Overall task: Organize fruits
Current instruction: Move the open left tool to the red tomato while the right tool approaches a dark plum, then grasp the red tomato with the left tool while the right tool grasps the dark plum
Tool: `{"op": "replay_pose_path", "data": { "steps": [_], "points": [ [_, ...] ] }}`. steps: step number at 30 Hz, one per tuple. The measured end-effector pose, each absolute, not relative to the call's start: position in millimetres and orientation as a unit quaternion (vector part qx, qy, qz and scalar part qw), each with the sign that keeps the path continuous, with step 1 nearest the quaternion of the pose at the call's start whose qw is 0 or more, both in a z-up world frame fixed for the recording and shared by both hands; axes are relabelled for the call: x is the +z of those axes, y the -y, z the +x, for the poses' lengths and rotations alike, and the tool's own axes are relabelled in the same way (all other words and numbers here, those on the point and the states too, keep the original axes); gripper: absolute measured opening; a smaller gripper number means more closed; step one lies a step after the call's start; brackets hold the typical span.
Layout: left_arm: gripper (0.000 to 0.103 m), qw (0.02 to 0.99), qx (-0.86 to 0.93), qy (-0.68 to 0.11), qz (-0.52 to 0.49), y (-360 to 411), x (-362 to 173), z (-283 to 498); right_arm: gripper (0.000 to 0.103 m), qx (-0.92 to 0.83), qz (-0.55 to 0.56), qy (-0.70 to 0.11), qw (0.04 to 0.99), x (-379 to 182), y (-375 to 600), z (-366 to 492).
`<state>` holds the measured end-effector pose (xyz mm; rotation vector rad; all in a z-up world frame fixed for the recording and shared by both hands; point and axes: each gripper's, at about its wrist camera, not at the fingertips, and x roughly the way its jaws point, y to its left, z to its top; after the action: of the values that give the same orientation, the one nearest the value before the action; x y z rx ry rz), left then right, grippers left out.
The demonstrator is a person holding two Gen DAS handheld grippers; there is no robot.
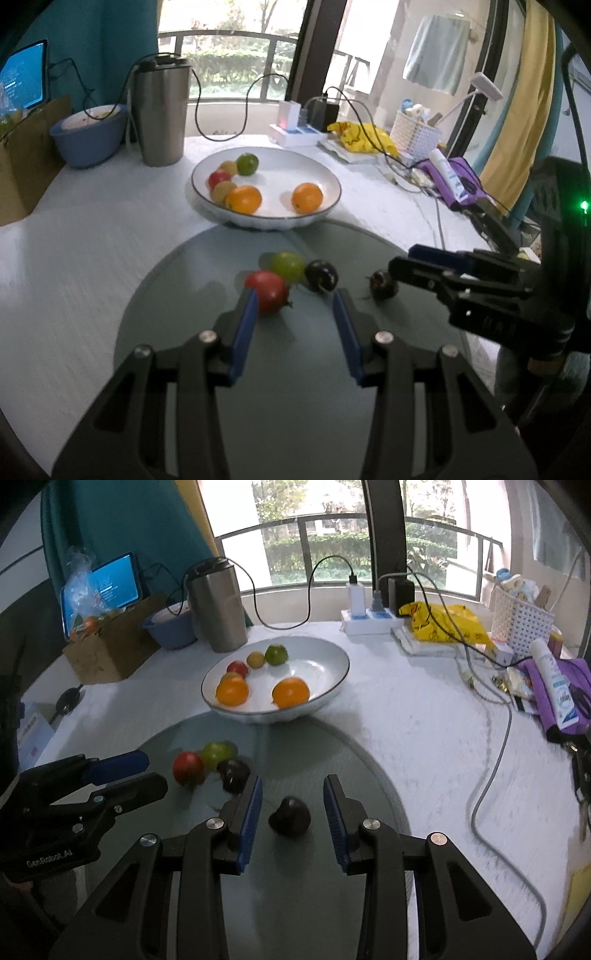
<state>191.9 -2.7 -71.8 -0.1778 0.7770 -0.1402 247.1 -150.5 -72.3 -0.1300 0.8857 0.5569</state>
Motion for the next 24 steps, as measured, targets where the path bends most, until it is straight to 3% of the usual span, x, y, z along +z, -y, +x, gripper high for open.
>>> {"op": "replay_pose_path", "data": {
  "steps": [24],
  "points": [
    [0.044, 0.908, -0.042, -0.410, -0.072, 0, -95, 216, 0.036, 0.277, -0.060, -0.453, 0.845, -102, 148, 253]
  ]
}}
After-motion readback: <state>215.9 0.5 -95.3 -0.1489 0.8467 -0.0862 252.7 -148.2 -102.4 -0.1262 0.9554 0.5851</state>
